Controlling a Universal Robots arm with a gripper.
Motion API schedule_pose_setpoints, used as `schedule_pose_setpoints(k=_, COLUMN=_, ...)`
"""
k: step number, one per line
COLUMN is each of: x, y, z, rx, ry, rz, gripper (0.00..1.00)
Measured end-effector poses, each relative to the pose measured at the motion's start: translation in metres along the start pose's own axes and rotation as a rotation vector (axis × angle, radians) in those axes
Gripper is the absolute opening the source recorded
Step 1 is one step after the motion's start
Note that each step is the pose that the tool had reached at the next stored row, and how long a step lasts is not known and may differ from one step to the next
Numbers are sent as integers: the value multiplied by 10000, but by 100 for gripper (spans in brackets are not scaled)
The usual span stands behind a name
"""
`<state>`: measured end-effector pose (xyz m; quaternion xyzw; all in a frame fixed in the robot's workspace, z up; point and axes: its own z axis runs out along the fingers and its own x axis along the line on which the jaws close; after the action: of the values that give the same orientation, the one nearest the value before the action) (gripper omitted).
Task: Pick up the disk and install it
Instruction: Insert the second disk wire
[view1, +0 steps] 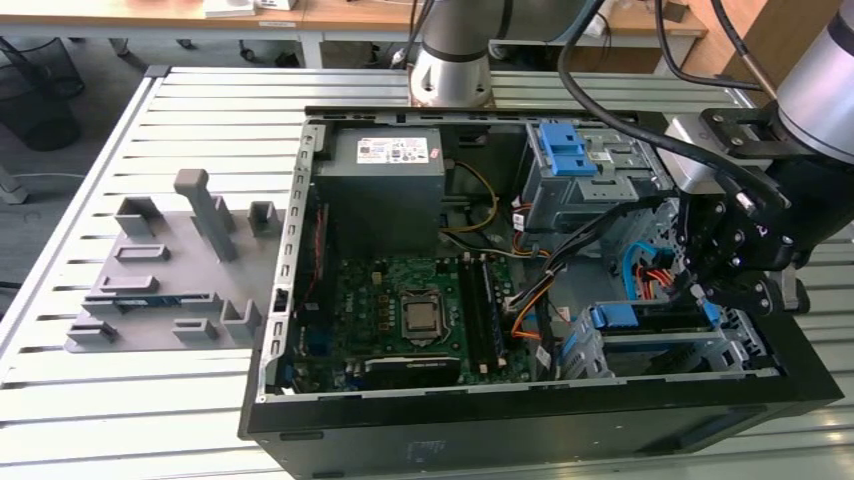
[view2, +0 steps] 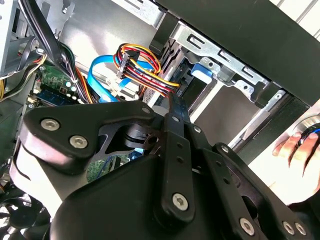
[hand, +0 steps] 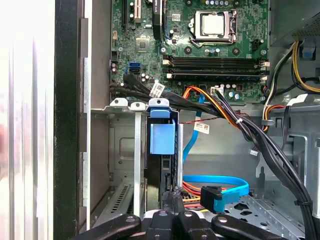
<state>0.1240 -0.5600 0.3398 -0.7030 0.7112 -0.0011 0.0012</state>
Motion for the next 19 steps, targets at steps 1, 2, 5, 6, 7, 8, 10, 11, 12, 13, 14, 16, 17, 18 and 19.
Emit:
schedule_pose_setpoints(k=1, x=0, y=0, z=0, rx=0, ry=0, rz=0, gripper=11)
schedule_pose_setpoints(k=2, x=0, y=0, z=0, rx=0, ry=-1, rz=0, gripper=11)
schedule_pose_setpoints(k=5, x=0, y=0, z=0, rx=-1, ry=0, rz=0, gripper=11)
schedule_pose_setpoints(k=6, x=0, y=0, z=0, rx=-1, ry=0, rz=0, gripper=11)
schedule_pose_setpoints(k=7, x=0, y=0, z=0, rx=-1, ry=0, rz=0, gripper=11)
schedule_pose_setpoints(k=8, x=0, y=0, z=0, rx=-2, ry=0, rz=0, gripper=11)
schedule_pose_setpoints(k=10, x=0, y=18, z=-1, rx=5, ry=1, rz=0, gripper=11)
schedule_pose_setpoints(k=11, x=1, y=22, z=0, rx=5, ry=1, rz=0, gripper=11)
schedule_pose_setpoints(k=12, x=0, y=37, z=1, rx=5, ry=-1, rz=0, gripper=11)
schedule_pose_setpoints(k=13, x=0, y=57, z=0, rx=6, ry=0, rz=0, gripper=11)
schedule_pose_setpoints(k=14, x=1, y=70, z=1, rx=5, ry=-2, rz=1, gripper=11)
schedule_pose_setpoints(k=16, x=1, y=74, z=-2, rx=6, ry=0, rz=0, gripper=11)
schedule_pose_setpoints(k=17, x=1, y=74, z=-13, rx=6, ry=4, rz=0, gripper=11)
schedule_pose_setpoints(k=18, x=1, y=74, z=-27, rx=6, ry=0, rz=0, gripper=11)
schedule_pose_setpoints(k=19, x=1, y=73, z=-52, rx=6, ry=2, rz=-1, gripper=11)
